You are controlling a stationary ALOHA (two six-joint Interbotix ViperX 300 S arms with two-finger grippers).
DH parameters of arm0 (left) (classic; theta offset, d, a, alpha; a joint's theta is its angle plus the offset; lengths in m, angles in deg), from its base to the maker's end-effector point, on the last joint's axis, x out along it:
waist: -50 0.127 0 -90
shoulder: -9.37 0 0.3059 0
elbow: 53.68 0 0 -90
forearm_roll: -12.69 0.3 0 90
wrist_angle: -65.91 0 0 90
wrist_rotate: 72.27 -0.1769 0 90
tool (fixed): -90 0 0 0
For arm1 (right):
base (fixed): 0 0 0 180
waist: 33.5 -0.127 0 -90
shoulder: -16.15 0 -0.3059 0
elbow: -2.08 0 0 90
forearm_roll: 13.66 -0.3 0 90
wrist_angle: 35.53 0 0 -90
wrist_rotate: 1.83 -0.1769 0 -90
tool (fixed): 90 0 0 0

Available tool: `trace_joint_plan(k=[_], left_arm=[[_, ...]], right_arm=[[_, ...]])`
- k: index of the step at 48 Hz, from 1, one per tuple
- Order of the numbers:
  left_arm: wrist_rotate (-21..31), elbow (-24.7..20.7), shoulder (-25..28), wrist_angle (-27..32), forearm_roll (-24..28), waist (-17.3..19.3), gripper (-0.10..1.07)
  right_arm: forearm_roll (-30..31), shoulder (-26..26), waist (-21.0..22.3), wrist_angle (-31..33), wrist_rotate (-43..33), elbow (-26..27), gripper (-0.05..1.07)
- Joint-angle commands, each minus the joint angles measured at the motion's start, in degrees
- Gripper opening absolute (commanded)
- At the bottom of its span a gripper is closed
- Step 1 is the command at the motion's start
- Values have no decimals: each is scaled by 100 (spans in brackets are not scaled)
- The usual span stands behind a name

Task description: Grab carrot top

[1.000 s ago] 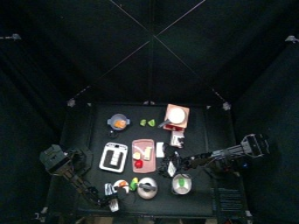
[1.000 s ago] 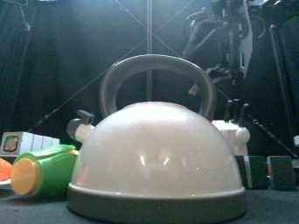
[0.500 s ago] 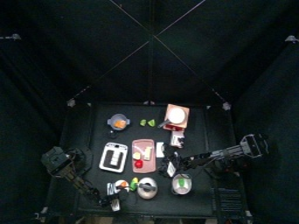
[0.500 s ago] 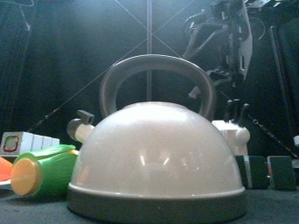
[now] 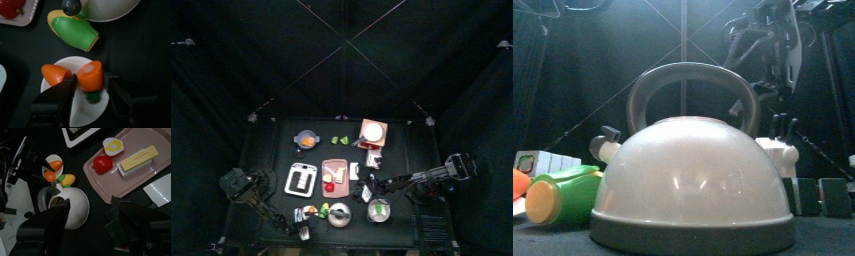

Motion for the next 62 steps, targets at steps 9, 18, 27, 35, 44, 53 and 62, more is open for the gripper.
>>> trace_joint_plan(k=[9,18,27,35,44,53,62], left_arm=[[9,-53,-79,18,-26,44,75],[-26,-53,-185,44,-35,18,64],[-9,9,-536,220,-9,-167,63],[9,105,-844,475,-9,-308,63],[26,202,-1107,756,0,-352,62],[44,404,-1310,809,62,-352,62],[316,677,-1608,844,167,-316,62]], right_arm=[[9,62,-9,-26,-9,149,96],[9,70,0,-26,0,149,96],[18,70,35,-26,35,167,96],[18,62,44,-26,53,264,96],[114,9,35,-26,53,369,96],[229,-26,44,-132,53,404,96],[369,-334,44,-439,62,642,96]])
